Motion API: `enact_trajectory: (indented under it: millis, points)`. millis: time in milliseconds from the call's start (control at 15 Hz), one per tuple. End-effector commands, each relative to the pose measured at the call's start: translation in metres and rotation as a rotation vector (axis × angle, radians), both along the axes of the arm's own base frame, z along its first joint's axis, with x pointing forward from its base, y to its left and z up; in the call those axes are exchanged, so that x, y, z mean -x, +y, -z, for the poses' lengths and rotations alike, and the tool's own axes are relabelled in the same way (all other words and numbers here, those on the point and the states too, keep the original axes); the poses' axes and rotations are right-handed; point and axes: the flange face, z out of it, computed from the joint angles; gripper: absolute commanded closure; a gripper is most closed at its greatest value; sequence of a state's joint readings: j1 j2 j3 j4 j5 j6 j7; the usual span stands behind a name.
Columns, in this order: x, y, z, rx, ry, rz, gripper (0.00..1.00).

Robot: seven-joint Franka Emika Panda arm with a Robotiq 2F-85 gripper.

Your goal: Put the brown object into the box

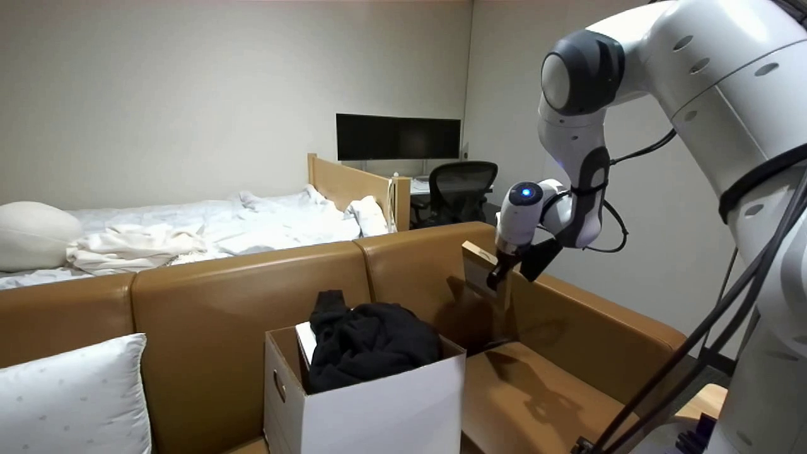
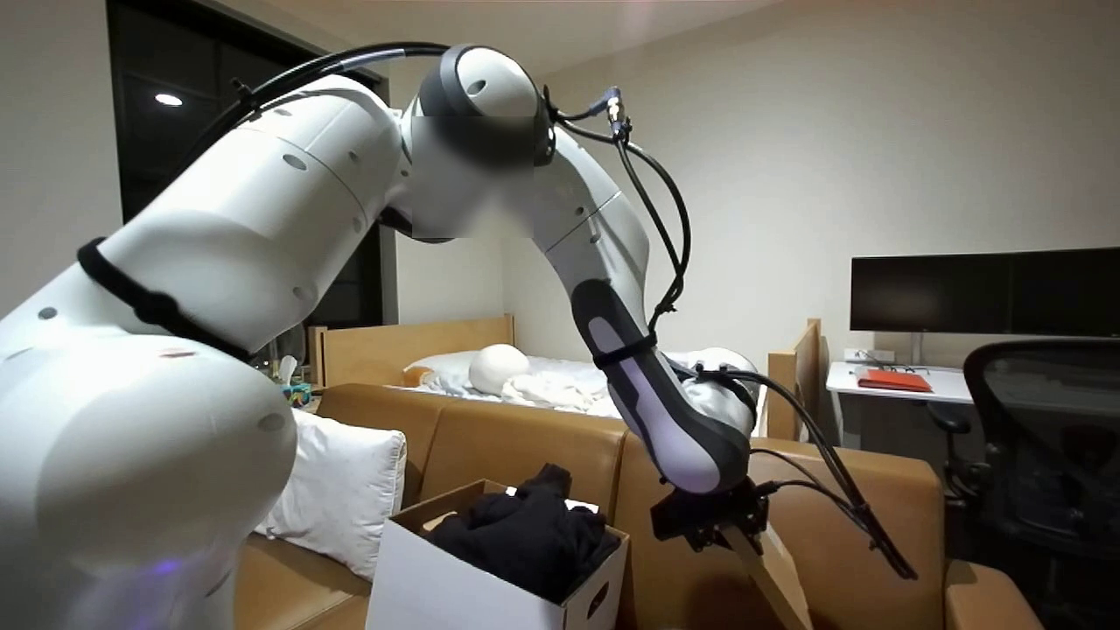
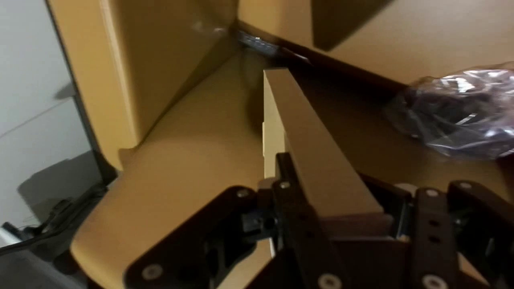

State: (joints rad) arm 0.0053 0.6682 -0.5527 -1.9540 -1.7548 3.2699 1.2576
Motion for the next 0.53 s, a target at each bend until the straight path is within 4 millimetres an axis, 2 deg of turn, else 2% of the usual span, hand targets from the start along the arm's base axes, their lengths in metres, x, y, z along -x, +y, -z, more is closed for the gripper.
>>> enact_trajectory:
  millis: [0, 67, 133, 200, 333, 400, 467]
  points:
    - [0.029, 0.038, -0.039, -0.120, -0.013, -0.068, 0.93]
    - [0.034, 0.045, -0.044, -0.126, -0.024, -0.047, 0.93]
    - [0.039, 0.041, -0.048, -0.128, -0.028, -0.023, 0.93]
    - [0.018, 0.038, -0.027, -0.102, -0.014, -0.053, 0.74]
    - [0.028, 0.041, -0.039, -0.112, -0.023, -0.040, 0.74]
    - [0.031, 0.041, -0.041, -0.115, -0.024, -0.035, 0.93]
    - [0.029, 0.053, -0.053, -0.103, -0.031, -0.085, 0.93]
